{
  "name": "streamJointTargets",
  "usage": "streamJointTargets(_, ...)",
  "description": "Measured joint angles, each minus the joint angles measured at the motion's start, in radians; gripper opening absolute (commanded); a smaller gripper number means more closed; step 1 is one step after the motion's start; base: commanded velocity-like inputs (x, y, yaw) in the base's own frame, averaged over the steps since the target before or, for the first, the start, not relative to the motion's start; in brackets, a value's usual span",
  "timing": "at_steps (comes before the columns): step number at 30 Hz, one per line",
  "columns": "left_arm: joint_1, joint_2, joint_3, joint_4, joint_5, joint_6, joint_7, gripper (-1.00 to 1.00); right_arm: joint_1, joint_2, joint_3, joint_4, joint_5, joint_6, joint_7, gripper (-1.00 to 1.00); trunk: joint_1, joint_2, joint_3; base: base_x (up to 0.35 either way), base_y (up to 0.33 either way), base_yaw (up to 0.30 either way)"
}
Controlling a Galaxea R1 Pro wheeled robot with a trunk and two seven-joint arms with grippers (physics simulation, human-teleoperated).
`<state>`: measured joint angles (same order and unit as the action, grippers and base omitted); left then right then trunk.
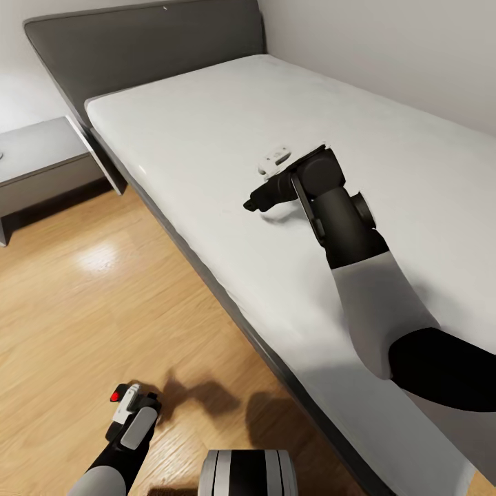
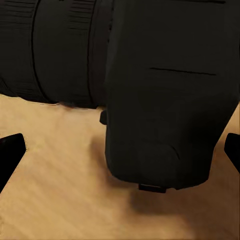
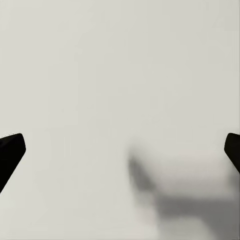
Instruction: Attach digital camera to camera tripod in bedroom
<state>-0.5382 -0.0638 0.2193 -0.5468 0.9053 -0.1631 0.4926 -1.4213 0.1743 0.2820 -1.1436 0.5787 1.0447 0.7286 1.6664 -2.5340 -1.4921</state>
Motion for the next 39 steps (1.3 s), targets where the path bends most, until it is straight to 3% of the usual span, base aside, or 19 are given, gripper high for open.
streamJointTargets(4,0.000,0.000,0.000,-0.001,0.000,0.000,0.000,1.00,0.000,-0.001,0.000,0.000,0.000,0.000,0.000,1.00,0.002,-0.001,-0.015,0.000,0.000,0.000)
streamJointTargets(39,0.000,0.000,-0.006,-0.001,-0.007,0.001,-0.009,1.00,0.000,-0.001,0.000,0.000,-0.002,0.000,0.000,1.00,0.002,-0.001,-0.016,0.000,0.000,0.000)
